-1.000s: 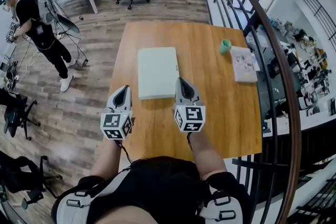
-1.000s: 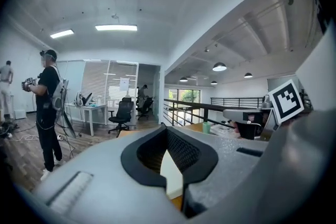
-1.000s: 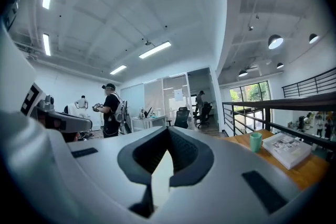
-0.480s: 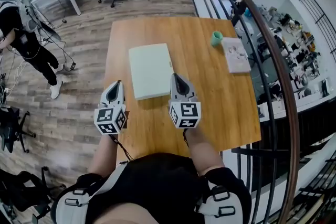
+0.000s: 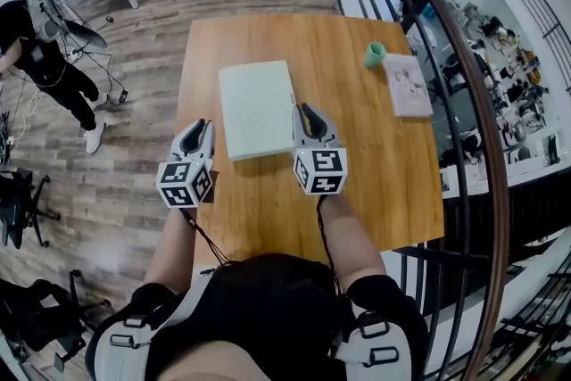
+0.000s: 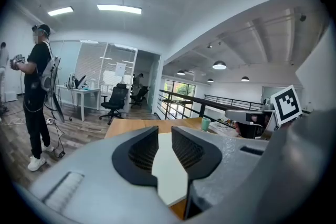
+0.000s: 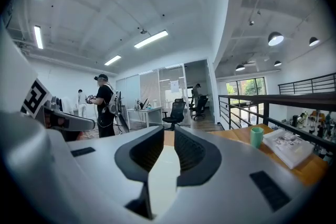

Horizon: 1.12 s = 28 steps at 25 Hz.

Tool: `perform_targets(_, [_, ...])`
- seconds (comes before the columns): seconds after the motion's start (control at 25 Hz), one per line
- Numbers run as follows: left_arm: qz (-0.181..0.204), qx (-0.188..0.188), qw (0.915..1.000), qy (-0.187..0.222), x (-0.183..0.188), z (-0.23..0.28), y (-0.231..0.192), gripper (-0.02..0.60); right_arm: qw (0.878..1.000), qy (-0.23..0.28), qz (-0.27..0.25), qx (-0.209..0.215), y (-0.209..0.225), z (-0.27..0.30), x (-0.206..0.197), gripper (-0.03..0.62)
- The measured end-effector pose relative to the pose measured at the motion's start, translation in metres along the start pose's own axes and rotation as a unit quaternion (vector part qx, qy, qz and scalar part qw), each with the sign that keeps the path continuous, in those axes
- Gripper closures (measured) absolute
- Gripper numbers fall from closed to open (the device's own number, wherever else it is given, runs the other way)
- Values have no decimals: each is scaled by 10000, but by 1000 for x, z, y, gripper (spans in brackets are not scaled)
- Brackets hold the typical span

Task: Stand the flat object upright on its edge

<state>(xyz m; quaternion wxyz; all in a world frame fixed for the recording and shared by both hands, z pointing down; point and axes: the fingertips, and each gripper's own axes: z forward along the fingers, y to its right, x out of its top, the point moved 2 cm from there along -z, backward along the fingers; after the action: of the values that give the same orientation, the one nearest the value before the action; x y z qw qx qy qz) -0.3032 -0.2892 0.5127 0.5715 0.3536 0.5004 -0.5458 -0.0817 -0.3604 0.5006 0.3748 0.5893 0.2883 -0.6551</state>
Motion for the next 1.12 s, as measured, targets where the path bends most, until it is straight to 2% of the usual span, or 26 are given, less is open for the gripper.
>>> perform_targets(0.08, [-116, -81, 9998, -140, -5, 11, -1, 463, 9998, -184, 73, 99, 4, 11, -8, 525])
perform_targets(0.12, [-214, -129, 9994, -224, -7, 18, -3, 449, 9994, -286, 121, 139, 7, 18, -12, 519])
perform_targets(0.28, [-1001, -235, 9934, -499, -15, 47, -24, 431, 9957, -773, 390, 331, 16, 51, -36, 491])
perform_targets(0.4, [-1709, -168, 9826, -702, -25, 67, -43, 430, 9900, -1235, 553, 406, 24, 71, -57, 485])
perform_targets(0.48, [-1974, -133, 9761, -897, -35, 81, -55, 423, 9846, -1564, 658, 425, 31, 83, -72, 484])
perform_targets(0.68, [-1957, -84, 9705, -1406, -60, 113, -75, 407, 9663, -2244, 1129, 558, 49, 116, -110, 480])
perform_targets(0.84, [-1863, -157, 9663, -1768, -83, 141, -83, 394, 9540, -2688, 1194, 586, 68, 140, -136, 470])
perform_targets(0.96, [-1892, -168, 9590, -2103, -103, 160, -91, 387, 9444, -2987, 1205, 665, 76, 156, -156, 465])
perform_targets(1.12, [-2092, -164, 9481, -2388, -125, 180, -102, 376, 9310, -3260, 1487, 692, 85, 172, -177, 465])
